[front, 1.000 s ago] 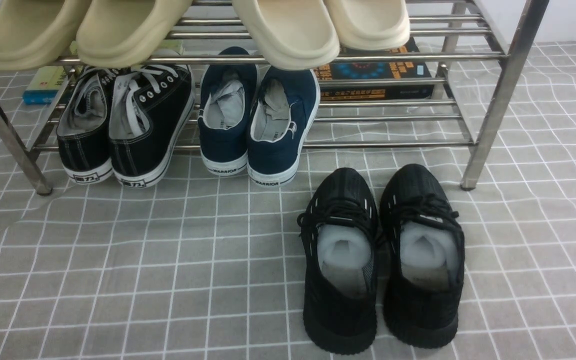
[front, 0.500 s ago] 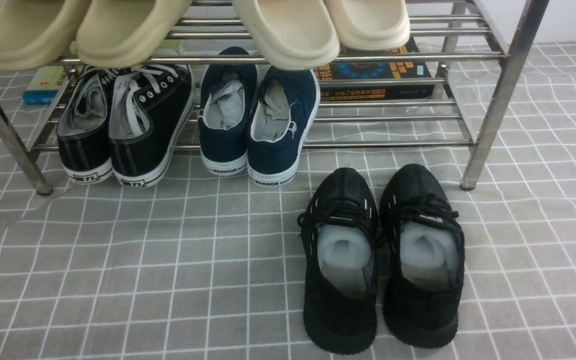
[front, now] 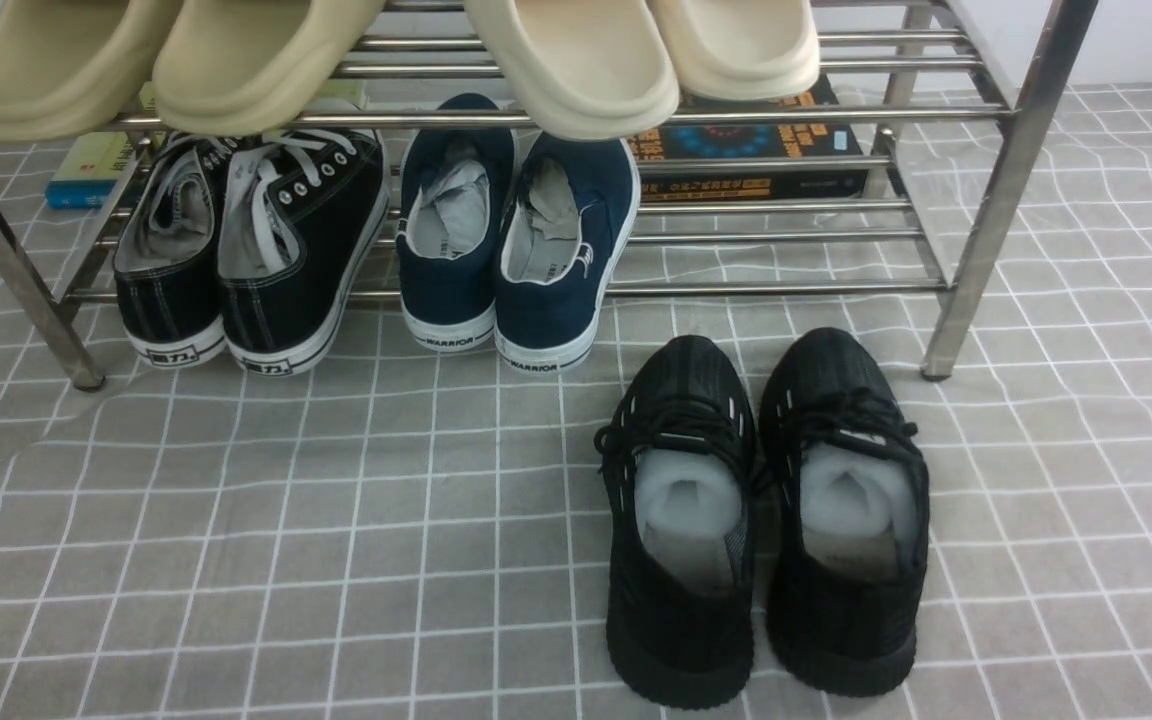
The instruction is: Take the shoes off the shelf with your hand from the grey coffee tablecloth.
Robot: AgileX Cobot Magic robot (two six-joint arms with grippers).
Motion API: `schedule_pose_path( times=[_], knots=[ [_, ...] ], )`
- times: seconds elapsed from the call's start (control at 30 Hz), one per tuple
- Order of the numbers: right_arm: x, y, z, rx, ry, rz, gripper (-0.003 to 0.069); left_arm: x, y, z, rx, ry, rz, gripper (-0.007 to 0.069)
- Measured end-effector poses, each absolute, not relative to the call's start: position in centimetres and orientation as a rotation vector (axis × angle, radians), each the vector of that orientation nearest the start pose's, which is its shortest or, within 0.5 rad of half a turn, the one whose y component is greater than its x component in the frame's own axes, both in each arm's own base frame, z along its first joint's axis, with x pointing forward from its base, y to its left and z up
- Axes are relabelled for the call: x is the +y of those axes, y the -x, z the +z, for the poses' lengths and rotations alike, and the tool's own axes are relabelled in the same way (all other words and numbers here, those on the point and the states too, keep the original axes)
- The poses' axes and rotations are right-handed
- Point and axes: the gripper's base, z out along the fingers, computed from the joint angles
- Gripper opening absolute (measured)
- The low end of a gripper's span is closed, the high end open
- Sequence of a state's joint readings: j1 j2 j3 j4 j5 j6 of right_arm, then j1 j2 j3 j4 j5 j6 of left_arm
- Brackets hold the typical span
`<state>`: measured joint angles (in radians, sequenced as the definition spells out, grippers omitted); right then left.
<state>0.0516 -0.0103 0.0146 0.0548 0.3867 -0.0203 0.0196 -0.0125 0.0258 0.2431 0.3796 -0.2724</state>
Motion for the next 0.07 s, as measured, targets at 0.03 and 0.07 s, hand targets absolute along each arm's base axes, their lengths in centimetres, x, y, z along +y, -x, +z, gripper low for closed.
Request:
schedule_pose_path(
  times=[0.03,0.07],
  knots=[
    [0.46,-5.19,17.41,1.874,0.034,0.076,0.0076,0.92,-5.21,17.20,1.862,0.123,0.065,0.0240],
    [0.46,-5.19,17.41,1.874,0.034,0.076,0.0076,0.92,-5.21,17.20,1.862,0.123,0.065,0.0240]
  ],
)
